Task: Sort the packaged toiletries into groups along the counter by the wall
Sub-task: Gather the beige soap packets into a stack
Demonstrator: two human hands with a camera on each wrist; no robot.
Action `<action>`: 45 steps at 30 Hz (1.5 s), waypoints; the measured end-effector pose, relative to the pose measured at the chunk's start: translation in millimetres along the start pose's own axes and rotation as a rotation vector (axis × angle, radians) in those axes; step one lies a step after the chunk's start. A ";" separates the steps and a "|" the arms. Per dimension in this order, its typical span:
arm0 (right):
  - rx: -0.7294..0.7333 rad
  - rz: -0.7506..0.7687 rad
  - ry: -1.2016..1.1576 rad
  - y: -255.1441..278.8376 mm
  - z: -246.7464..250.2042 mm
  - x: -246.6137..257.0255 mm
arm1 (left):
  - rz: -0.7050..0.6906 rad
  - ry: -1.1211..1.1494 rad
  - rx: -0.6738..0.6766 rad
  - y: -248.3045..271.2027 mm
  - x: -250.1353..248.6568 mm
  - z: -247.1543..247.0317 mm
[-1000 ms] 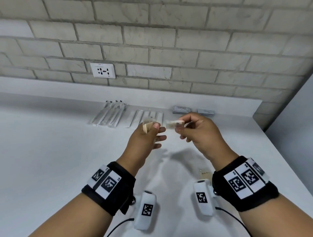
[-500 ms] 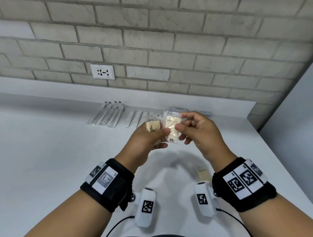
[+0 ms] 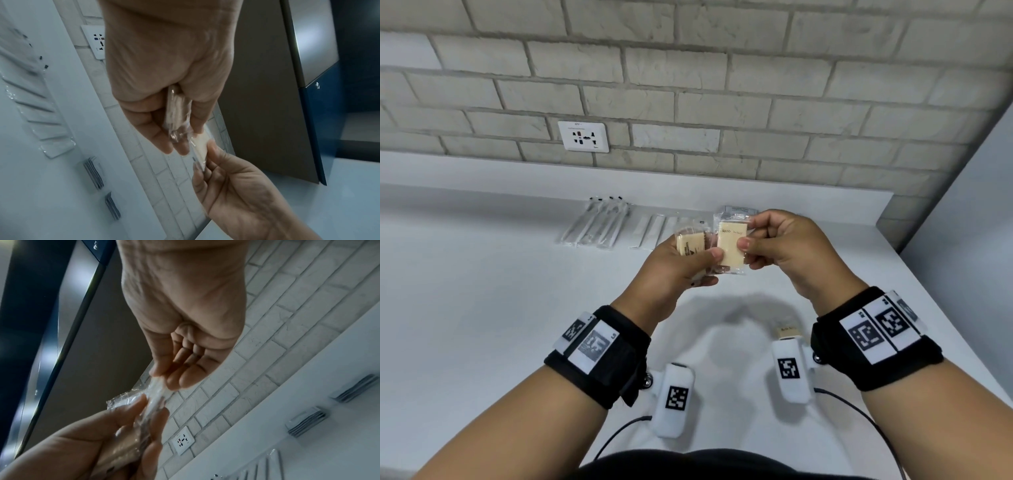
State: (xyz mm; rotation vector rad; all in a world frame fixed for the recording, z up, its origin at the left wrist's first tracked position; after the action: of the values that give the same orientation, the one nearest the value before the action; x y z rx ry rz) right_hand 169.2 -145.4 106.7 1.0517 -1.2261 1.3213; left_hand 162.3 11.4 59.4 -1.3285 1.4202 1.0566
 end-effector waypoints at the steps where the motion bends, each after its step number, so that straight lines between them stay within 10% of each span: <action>1: 0.008 -0.027 0.007 0.4 -0.4 -2.7 | 0.005 -0.012 -0.002 -0.7 1.3 0.6; 14: 0.163 -0.568 0.788 20.0 79.3 -121.7 | 0.288 0.217 -0.042 -3.8 35.0 14.3; 19: 0.192 -0.422 1.305 15.7 74.6 -117.4 | 0.189 0.161 0.012 -5.4 22.9 5.2; 26: 0.077 -0.117 0.307 7.2 6.2 -25.8 | 0.099 0.025 -0.039 -6.7 12.6 -1.3; 45: -0.008 -0.096 -0.008 7.8 -11.2 -21.4 | 0.037 -0.015 -0.090 -0.2 1.2 11.5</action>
State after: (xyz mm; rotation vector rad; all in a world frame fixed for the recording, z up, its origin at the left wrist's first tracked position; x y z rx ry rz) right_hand 164.2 -136.5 83.4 1.0977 -1.1719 1.2386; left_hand 163.0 22.3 55.5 -1.3603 1.4057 1.1647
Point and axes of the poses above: each hand's wrist, its own y-axis away from the middle knuckle, its own z-axis out of the back of the hand, x = y × z, the point moved 7 cm from there along -y, towards the middle knuckle, and after that the axes turned 9 degrees about -x, right-handed, at the moved point
